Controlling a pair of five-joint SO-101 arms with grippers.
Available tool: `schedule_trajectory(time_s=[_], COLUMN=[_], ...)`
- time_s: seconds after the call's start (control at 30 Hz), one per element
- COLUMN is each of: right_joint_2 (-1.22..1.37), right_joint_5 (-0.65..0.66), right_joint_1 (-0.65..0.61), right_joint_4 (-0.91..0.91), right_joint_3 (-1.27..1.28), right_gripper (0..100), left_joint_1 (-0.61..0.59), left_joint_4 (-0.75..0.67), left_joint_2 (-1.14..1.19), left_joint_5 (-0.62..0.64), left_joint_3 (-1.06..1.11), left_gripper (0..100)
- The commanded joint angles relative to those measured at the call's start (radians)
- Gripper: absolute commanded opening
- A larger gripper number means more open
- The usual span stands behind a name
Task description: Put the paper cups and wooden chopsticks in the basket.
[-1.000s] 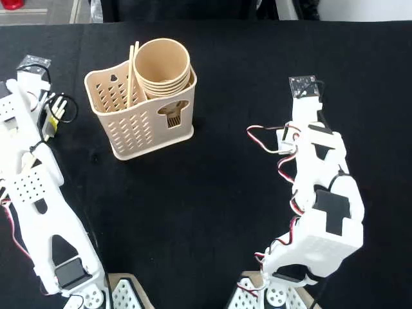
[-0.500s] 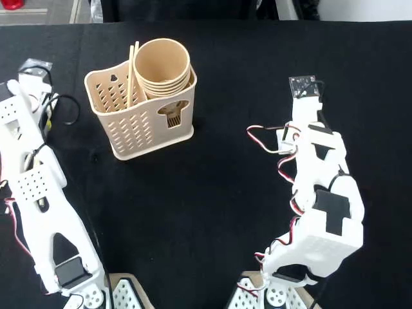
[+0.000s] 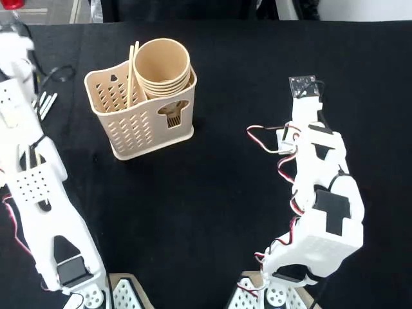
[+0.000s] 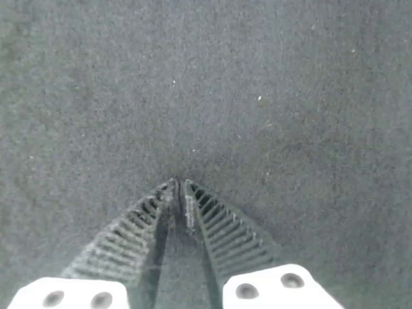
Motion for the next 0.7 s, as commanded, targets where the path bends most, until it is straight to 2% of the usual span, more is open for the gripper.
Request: schedule_trajectory(time_s=[0.0, 0.3, 0.67], right_joint_2=[-0.056, -0.056, -0.056], right_joint_5=[0.009, 0.009, 0.009], right_joint_1=[0.003, 0.003, 0.003], right_joint_4=[-0.006, -0.006, -0.006], right_joint_3=[-0.004, -0.002, -0.002], right_gripper=[1.4, 1.4, 1.4], left_joint_1=[0.004, 0.008, 0.024], left_joint_4=[0.000, 0.000, 0.006], left_joint_2=[-0.192, -0.436, -0.647], left_joint_5=[0.104, 0.325, 0.534], left_joint_3=[-0.048, -0.047, -0.045], left_gripper=[3, 3, 3])
